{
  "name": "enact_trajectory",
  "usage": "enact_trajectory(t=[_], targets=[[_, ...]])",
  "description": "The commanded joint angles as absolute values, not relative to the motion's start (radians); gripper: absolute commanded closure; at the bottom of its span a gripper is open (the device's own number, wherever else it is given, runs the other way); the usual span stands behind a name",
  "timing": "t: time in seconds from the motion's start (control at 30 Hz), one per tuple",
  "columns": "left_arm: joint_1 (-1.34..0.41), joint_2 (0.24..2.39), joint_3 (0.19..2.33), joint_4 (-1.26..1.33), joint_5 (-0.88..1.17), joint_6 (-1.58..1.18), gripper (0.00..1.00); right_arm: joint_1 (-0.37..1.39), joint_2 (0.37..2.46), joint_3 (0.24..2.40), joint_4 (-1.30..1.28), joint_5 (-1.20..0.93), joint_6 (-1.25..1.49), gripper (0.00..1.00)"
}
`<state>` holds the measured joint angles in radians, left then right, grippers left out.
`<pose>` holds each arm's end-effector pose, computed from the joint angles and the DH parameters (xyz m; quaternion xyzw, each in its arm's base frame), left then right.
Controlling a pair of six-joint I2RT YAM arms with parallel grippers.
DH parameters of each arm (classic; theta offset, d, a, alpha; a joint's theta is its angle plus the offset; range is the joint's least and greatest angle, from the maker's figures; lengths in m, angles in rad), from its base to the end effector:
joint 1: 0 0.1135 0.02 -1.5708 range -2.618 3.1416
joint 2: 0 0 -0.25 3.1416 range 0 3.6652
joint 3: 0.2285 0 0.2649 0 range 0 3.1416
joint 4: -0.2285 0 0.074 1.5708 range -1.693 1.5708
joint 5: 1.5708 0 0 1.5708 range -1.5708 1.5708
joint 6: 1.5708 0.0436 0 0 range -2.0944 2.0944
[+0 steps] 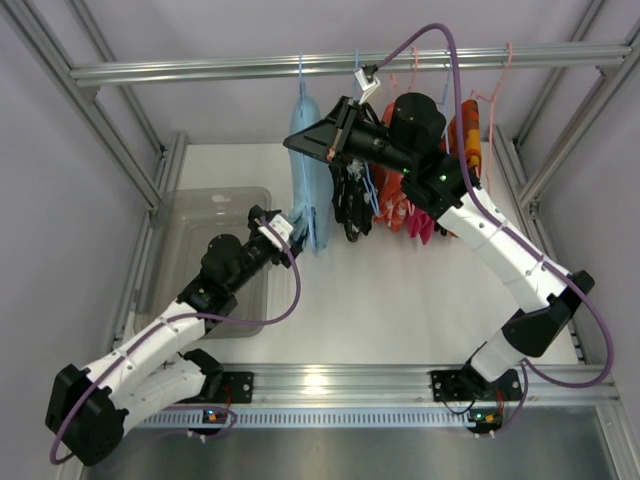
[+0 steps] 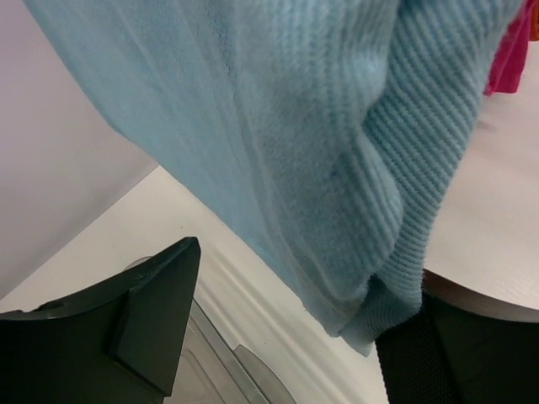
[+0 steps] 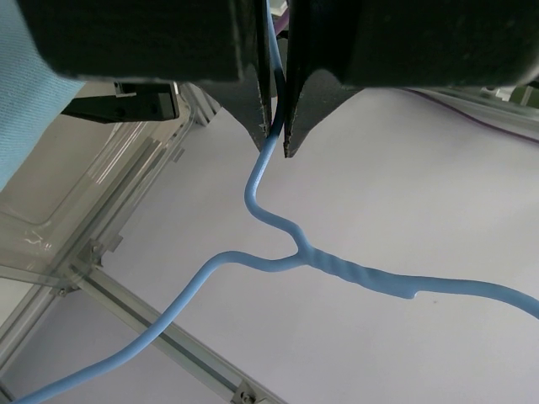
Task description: Remove the trousers from the hanger
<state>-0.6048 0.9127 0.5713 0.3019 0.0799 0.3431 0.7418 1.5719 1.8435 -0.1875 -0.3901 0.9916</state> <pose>0.2018 -0.1437 0.2768 0.3534 0.6283 -0.1189 0.6828 0.2591 0.2599 0.5001 -0.0589 0.6765 0.6354 0.3676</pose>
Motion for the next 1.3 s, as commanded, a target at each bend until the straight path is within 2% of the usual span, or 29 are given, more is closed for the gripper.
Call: enact_trajectory(t=[0.0, 0.13, 0.27, 0.43, 0.6, 1.27], targets=[[-0.601, 0.93, 0.597, 0.431, 0.029, 0.345, 0.21, 0.729, 1.497, 1.893, 0.035, -0.41, 0.982, 1.0], [-0.6, 0.939, 0.621, 0.446, 0.012, 0.307, 0.23, 0.73, 1.49, 1.871, 0.04, -0.41, 0.988, 1.0], [-0.601, 0.931, 0.627, 0.43, 0.084, 0.269, 0.11, 0.729, 1.494, 1.868, 0.046, -0.41, 0.989, 1.0], [-0.601, 0.934, 0.623, 0.422, 0.092, 0.236, 0.05, 0.729, 1.499, 1.885, 0.045, -0.405, 0.988, 1.0], [-0.6, 0.934, 0.626, 0.42, 0.031, 0.235, 0.04, 0.729, 1.497, 1.896, 0.032, -0.39, 0.992, 1.0], [-0.601, 0.902, 0.606, 0.347, 0.078, 0.181, 0.03, 0.729, 1.522, 1.93, 0.015, -0.354, 0.991, 1.0]])
